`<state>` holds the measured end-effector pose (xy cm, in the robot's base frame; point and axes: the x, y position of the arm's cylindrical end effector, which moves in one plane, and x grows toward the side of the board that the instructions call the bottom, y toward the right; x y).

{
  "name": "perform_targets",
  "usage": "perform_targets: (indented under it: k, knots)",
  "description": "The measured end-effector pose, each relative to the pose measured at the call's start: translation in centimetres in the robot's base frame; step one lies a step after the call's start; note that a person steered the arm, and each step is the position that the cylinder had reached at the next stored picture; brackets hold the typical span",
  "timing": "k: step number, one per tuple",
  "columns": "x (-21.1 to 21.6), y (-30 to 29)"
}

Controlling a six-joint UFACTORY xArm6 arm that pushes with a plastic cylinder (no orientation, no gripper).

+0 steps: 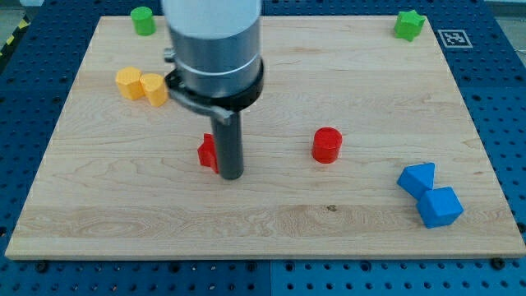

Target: Place the red star diagonal to the red circle

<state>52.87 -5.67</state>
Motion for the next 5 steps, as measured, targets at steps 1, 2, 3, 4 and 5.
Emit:
perform_targets:
  k: [1, 2, 3, 4, 5]
  knots:
    - [0.9, -2.7]
    - [0.1, -4.9]
    - [-0.3, -4.0]
    - [-1.2, -1.0]
    - [-3.2, 1.2]
